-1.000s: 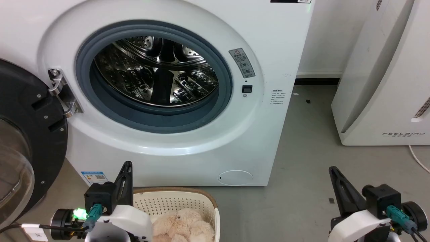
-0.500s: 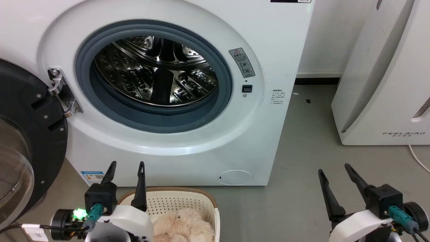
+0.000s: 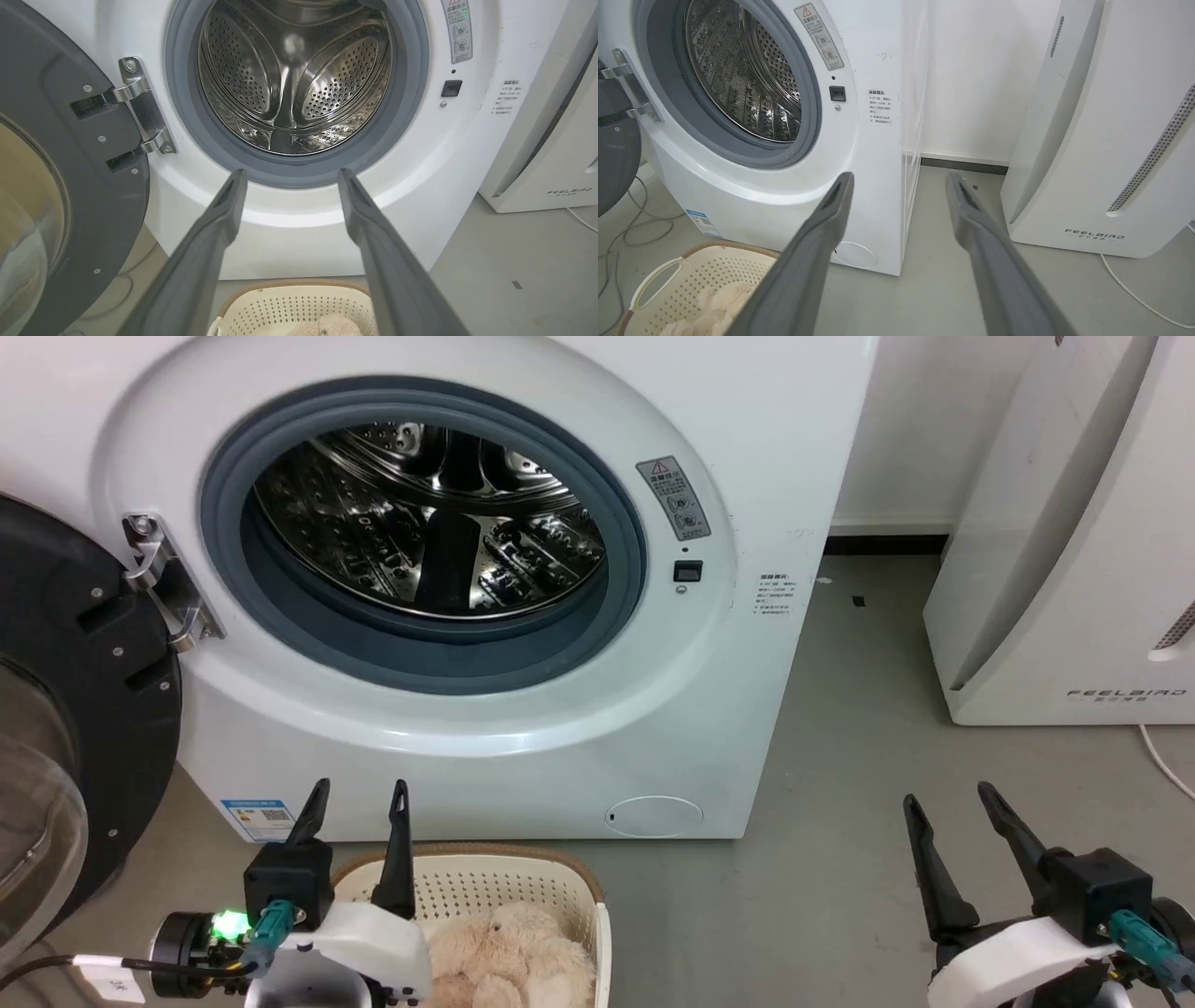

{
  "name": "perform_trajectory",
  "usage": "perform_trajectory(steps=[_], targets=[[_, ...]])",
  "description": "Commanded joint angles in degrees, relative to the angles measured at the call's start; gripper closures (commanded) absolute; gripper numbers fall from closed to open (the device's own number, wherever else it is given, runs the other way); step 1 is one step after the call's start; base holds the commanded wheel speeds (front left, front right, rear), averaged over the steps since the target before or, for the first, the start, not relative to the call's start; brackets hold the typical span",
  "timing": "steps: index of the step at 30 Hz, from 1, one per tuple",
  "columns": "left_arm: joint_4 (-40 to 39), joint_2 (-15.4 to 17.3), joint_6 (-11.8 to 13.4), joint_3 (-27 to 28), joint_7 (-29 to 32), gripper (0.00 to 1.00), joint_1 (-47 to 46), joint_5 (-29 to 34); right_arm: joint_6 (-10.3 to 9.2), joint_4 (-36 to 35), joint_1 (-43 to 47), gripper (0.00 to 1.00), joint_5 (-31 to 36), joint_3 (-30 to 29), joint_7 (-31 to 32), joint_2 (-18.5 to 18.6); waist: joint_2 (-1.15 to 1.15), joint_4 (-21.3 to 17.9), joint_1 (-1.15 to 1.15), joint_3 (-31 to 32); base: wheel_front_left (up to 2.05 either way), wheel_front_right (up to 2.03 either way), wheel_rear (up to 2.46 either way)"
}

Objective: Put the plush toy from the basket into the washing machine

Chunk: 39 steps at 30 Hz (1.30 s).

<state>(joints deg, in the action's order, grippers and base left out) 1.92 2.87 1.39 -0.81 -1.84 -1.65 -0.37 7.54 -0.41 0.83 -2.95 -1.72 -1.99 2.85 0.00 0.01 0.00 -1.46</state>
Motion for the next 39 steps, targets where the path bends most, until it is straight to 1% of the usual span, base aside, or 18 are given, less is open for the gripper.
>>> perform_trajectory(steps=[1, 10, 17, 27, 36, 39], targets=[[0.46, 0.07, 0.16, -0.1, -0.59, 0.0, -1.13, -0.27, -0.01, -0.27, -0.61, 0.0, -0.82, -0.37, -0.46, 0.0, 0.0, 0.0, 0.0, -0.23, 0.0, 0.0, 0.0], [4.85, 0.82, -0.18, -0.88, -1.67, 0.0, -4.01, 0.11, -0.01, -0.45, -1.59, 0.0, -2.14, -1.01, -1.54, 0.01, 0.0, -0.25, 0.0, -2.48, 0.0, 0.0, 0.0], [10.03, 1.7, -0.47, -1.77, -2.51, 0.0, -6.59, 0.43, -0.02, -0.54, -2.57, 0.0, -3.27, -1.42, -2.37, 0.01, 0.0, -0.74, 0.0, -4.61, 0.0, 0.0, 0.0], [20.53, 3.13, -1.17, -3.46, -3.43, 0.0, -11.93, 1.0, -0.02, -0.73, -4.68, 0.0, -5.01, -1.79, -3.57, 0.01, 0.0, -1.52, 0.0, -8.64, 0.0, 0.0, 0.0], [29.68, 4.56, -2.52, -5.64, -1.85, 0.0, -17.26, 1.84, -0.02, -1.01, -6.67, 0.0, -6.67, -2.22, -4.64, 0.01, 0.0, -2.54, 0.0, -12.82, 0.0, 0.0, 0.0], [32.6, 5.33, -3.07, -7.07, -0.41, 0.0, -19.27, 2.61, -0.03, -1.16, -7.65, 0.0, -7.33, -2.68, -5.12, 0.01, 0.0, -2.98, 0.0, -14.95, 0.0, 0.0, 0.0]])
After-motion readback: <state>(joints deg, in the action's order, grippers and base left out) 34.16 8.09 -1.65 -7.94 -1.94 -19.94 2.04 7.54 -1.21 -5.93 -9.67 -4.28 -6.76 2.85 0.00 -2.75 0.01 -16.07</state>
